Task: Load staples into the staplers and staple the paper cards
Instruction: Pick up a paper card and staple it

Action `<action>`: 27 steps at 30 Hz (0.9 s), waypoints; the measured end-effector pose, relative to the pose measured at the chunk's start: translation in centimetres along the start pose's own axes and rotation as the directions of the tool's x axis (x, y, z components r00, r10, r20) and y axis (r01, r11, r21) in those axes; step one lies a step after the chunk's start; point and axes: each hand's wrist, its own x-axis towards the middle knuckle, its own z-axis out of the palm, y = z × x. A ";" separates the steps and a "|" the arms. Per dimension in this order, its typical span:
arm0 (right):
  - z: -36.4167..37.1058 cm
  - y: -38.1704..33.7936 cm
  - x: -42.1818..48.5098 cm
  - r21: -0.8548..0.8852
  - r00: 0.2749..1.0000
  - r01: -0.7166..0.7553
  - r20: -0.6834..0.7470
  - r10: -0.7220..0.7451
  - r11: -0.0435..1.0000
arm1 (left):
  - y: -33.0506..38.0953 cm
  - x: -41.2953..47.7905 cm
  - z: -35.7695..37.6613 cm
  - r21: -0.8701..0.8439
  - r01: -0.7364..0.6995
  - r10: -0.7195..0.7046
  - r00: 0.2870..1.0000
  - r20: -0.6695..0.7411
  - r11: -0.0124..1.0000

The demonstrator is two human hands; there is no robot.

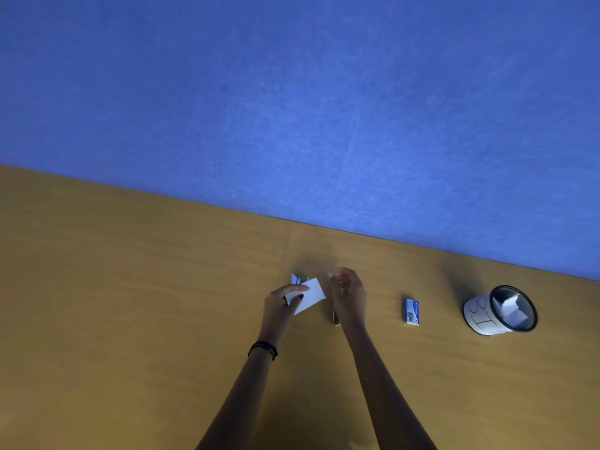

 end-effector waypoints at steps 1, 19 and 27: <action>-0.1 -0.3 -0.2 0.044 0.997 -0.030 0.072 0.027 0.999 | 0.3 -0.1 0.0 -0.008 -0.013 0.013 1.000 0.009 1.000; -3.9 -1.4 -3.3 0.164 0.958 0.010 0.280 -0.056 0.986 | 5.6 -2.6 -0.8 -0.070 -0.212 0.222 0.953 0.207 0.975; -5.2 -2.1 -3.8 -0.009 0.909 0.215 0.369 -0.196 0.977 | 6.3 -3.0 -0.9 0.004 -0.244 0.240 0.958 0.155 0.970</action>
